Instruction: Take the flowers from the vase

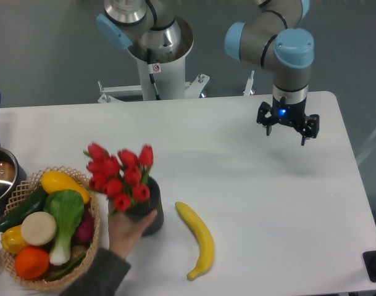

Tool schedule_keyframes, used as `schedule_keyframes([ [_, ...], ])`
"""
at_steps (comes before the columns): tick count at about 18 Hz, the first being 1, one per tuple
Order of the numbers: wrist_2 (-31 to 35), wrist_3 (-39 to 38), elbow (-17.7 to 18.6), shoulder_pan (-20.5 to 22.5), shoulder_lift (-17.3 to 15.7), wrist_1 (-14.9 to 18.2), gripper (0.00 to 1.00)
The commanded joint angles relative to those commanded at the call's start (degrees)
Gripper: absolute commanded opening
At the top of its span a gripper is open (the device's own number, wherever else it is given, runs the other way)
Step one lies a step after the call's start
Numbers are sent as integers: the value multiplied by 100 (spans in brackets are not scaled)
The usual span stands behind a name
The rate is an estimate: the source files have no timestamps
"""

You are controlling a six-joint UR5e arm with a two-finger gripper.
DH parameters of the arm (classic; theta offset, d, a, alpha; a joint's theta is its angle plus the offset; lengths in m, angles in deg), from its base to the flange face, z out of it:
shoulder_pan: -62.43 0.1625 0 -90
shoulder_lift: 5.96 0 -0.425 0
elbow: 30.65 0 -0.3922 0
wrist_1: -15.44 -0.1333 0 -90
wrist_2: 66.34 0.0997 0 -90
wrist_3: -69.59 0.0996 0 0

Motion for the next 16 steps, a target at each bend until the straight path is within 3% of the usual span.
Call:
schedule_keyframes([
  [6, -210, -44, 17, -44, -17, -61, 100],
  [11, -1833, -62, 237, -79, -307, -141, 100],
  [16, -2968, -245, 132, -474, -237, -141, 100],
])
